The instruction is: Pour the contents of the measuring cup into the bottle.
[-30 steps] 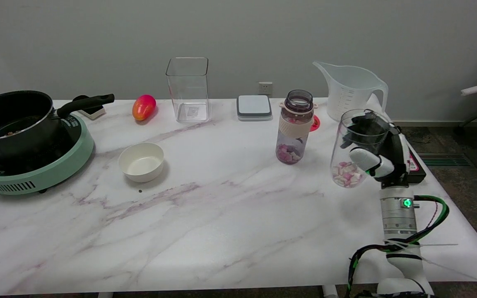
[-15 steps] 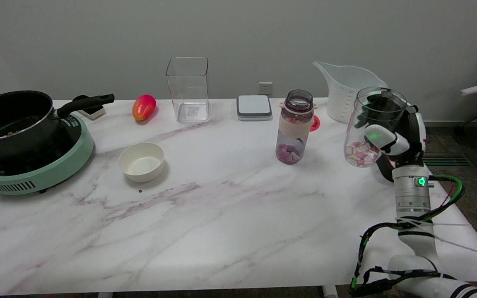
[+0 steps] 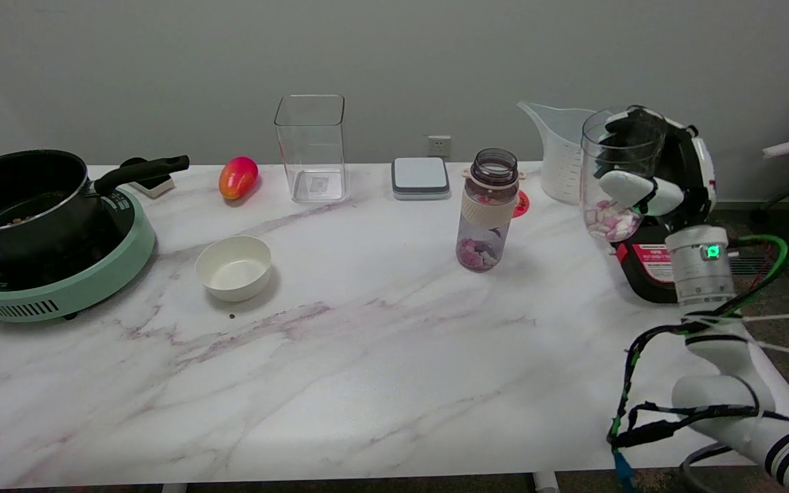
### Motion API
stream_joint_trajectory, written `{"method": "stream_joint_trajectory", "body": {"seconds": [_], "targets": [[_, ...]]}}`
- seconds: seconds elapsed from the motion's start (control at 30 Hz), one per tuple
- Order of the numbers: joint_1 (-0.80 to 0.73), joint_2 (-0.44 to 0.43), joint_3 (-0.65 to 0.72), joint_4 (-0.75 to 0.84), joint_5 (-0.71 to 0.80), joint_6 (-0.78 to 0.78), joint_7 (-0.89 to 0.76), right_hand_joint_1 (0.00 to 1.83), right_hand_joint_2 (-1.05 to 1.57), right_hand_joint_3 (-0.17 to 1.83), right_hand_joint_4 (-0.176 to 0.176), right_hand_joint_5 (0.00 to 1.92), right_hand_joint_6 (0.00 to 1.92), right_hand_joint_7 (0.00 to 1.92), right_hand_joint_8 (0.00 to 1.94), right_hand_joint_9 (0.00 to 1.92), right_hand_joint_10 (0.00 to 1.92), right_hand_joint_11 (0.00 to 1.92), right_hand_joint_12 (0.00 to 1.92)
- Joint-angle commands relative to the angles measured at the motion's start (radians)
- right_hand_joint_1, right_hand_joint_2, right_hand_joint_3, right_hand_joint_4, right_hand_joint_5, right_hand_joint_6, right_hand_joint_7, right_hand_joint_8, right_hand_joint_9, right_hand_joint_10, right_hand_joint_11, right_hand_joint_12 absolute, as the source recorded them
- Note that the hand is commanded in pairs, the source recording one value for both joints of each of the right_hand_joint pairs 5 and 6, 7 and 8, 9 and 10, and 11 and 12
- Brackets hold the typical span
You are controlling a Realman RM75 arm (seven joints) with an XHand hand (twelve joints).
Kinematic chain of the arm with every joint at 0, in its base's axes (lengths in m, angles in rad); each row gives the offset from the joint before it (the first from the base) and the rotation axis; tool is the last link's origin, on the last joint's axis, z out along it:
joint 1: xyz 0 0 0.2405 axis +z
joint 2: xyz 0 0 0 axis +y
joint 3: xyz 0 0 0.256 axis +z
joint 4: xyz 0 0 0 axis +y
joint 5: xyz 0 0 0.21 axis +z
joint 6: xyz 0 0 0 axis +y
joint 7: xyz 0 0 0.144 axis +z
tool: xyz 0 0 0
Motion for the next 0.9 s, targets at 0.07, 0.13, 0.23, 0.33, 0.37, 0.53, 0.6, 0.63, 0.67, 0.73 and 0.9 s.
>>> {"method": "stream_joint_trajectory", "body": {"seconds": [0.07,0.13,0.23,0.33,0.37,0.53,0.6,0.63,0.67,0.73,0.9], "targets": [[0.138,0.162,0.177,-0.02,-0.255,-0.187,-0.089,1.16,1.57,0.26,0.0,1.8,1.8,1.9,1.9,1.84,1.84,1.54,1.54],[0.171,0.167,0.173,-0.036,-0.285,-0.187,-0.092,1.16,1.57,0.3,0.0,1.77,1.77,1.89,1.89,1.82,1.82,1.53,1.53],[0.216,0.174,0.164,-0.065,-0.337,-0.188,-0.09,1.23,1.46,0.35,0.0,1.74,1.74,1.87,1.87,1.79,1.79,1.47,1.47],[0.257,0.191,0.155,-0.082,-0.4,-0.199,-0.087,1.28,1.37,0.41,0.0,1.7,1.7,1.85,1.85,1.78,1.78,1.43,1.43],[0.269,0.199,0.148,-0.082,-0.419,-0.207,-0.09,1.29,1.35,0.42,0.0,1.7,1.7,1.84,1.84,1.78,1.78,1.42,1.42],[0.304,0.207,0.118,-0.083,-0.454,-0.243,-0.093,1.3,1.31,0.45,0.0,1.7,1.7,1.84,1.84,1.77,1.77,1.41,1.41],[0.316,0.207,0.1,-0.086,-0.456,-0.253,-0.097,1.31,1.3,0.45,0.0,1.7,1.7,1.84,1.84,1.77,1.77,1.4,1.4],[0.325,0.207,0.09,-0.088,-0.458,-0.254,-0.109,1.31,1.3,0.45,0.0,1.7,1.7,1.84,1.84,1.77,1.77,1.4,1.4],[0.33,0.207,0.084,-0.088,-0.461,-0.255,-0.12,1.31,1.29,0.46,0.0,1.7,1.7,1.84,1.84,1.77,1.77,1.4,1.4],[0.342,0.207,0.075,-0.09,-0.484,-0.261,-0.151,1.31,1.29,0.46,0.0,1.7,1.7,1.84,1.84,1.77,1.77,1.4,1.4],[0.346,0.207,0.071,-0.087,-0.562,-0.28,-0.168,1.33,1.24,0.51,0.0,1.67,1.67,1.83,1.83,1.77,1.77,1.38,1.38]]}}
